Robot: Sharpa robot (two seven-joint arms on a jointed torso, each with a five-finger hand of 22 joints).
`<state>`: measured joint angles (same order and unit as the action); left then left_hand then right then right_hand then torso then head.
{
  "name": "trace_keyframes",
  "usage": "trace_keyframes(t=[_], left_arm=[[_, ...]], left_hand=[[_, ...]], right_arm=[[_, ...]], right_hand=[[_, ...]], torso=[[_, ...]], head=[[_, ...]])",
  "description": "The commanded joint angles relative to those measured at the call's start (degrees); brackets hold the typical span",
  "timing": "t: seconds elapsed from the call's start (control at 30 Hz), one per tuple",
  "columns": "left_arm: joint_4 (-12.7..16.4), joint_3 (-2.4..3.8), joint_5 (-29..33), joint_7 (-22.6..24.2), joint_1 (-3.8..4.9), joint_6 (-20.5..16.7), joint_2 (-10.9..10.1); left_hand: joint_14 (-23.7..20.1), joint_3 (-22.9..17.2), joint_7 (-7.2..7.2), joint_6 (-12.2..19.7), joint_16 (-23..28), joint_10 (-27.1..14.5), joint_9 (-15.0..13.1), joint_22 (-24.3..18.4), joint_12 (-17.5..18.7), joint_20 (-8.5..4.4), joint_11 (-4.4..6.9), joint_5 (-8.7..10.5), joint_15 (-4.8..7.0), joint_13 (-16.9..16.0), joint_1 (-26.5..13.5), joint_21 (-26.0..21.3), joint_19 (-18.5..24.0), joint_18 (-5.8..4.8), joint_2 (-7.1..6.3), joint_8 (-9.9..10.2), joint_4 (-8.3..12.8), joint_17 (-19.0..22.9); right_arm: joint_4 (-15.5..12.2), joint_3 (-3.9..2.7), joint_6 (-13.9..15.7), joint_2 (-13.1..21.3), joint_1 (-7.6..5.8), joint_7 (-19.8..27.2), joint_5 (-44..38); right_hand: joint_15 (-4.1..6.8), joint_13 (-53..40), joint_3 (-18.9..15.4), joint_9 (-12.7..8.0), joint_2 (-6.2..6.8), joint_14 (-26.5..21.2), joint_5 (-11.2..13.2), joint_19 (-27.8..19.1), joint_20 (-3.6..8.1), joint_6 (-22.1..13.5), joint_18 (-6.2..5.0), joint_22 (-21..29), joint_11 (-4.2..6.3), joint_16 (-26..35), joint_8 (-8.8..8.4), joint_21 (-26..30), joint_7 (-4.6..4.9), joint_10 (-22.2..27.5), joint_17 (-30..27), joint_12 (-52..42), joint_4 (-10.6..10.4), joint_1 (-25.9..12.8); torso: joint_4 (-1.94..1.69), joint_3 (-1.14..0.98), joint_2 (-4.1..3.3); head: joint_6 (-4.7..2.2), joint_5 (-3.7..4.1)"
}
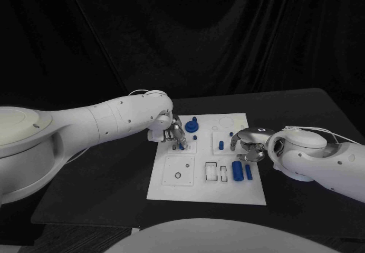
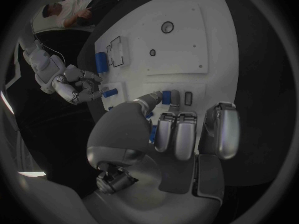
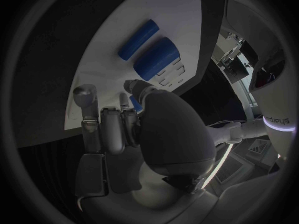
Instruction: Assemble the parts on the task board
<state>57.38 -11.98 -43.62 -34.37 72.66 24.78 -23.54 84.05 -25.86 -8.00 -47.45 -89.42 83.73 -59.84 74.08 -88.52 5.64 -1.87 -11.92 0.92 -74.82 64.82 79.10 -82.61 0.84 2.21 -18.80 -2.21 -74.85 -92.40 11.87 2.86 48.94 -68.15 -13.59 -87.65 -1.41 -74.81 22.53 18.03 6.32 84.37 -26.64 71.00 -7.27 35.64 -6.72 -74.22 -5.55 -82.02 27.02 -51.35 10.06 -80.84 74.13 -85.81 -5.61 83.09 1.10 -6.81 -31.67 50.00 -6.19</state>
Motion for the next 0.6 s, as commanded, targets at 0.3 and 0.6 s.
trace_keyframes(t=[0.3,0.6], left_arm=[[-0.19,-0.13,0.16,-0.91,-0.27,1.38,0.30],[-0.22,-0.13,0.16,-1.12,-0.27,1.51,0.26]], left_hand=[[5.95,6.48,1.86,-0.32,-0.58,3.47,1.58,11.90,0.15,0.10,-0.41,6.26,-0.32,-13.42,-3.75,-1.16,0.38,2.17,0.18,4.64,-5.26,-15.15],[5.95,10.92,1.74,-1.32,-0.58,3.53,1.17,11.97,0.10,0.26,-0.59,8.60,-0.50,-13.46,-6.60,-1.04,0.15,2.14,0.02,4.88,-8.05,-15.15]], right_arm=[[-0.10,0.02,0.03,0.07,0.16,-0.65,-0.14],[-0.10,0.02,0.06,0.07,0.16,-0.62,-0.14]], right_hand=[[-0.30,-9.25,1.18,-0.73,-0.93,-0.31,-1.71,-0.49,-0.23,0.37,-1.25,-5.23,-0.40,1.14,0.69,1.18,0.55,0.90,8.90,0.95,0.20,0.30],[-0.30,-9.25,1.18,-0.73,-0.93,-0.31,-1.71,-0.49,-0.23,0.37,-1.25,-5.23,-0.40,1.14,0.69,1.18,0.55,0.90,8.90,0.95,0.20,0.30]], torso=[[0.09,-0.06,-0.04],[0.08,-0.03,0.00]], head=[[0.00,-0.08],[0.00,0.02]])
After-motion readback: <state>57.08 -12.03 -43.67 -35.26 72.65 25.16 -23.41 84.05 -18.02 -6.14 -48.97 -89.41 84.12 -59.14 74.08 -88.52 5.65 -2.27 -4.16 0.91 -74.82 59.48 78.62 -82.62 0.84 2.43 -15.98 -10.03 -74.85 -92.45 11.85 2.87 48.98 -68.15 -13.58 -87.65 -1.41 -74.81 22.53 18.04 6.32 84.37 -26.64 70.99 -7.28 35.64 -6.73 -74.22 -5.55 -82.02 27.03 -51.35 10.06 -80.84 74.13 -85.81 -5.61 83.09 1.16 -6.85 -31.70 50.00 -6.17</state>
